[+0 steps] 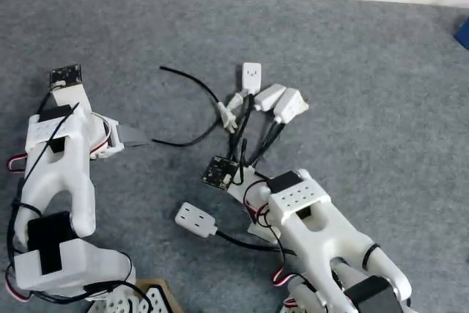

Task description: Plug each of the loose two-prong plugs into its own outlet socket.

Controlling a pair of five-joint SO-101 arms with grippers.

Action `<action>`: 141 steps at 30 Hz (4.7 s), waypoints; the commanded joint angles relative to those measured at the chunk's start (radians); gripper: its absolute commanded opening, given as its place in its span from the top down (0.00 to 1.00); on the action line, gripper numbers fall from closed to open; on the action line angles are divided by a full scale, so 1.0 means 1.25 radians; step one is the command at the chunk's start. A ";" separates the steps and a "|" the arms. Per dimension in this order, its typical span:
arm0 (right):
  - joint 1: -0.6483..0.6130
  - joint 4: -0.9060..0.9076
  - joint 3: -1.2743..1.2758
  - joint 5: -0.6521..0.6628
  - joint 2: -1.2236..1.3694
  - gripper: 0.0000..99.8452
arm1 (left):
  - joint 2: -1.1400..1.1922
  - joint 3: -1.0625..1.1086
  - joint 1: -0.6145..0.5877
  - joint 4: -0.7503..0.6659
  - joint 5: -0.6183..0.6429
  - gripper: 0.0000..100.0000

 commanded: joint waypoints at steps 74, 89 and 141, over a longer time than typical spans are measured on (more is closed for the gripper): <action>-0.197 0.062 -0.349 -0.320 -0.226 0.99 | -1.326 0.398 0.260 0.187 -0.119 0.56; -0.253 0.100 -0.328 -0.349 -0.238 0.99 | -1.328 0.575 0.326 0.101 -0.137 0.56; -0.235 0.161 -0.454 -0.846 -0.187 0.99 | -0.244 0.123 -0.094 -0.113 0.091 0.56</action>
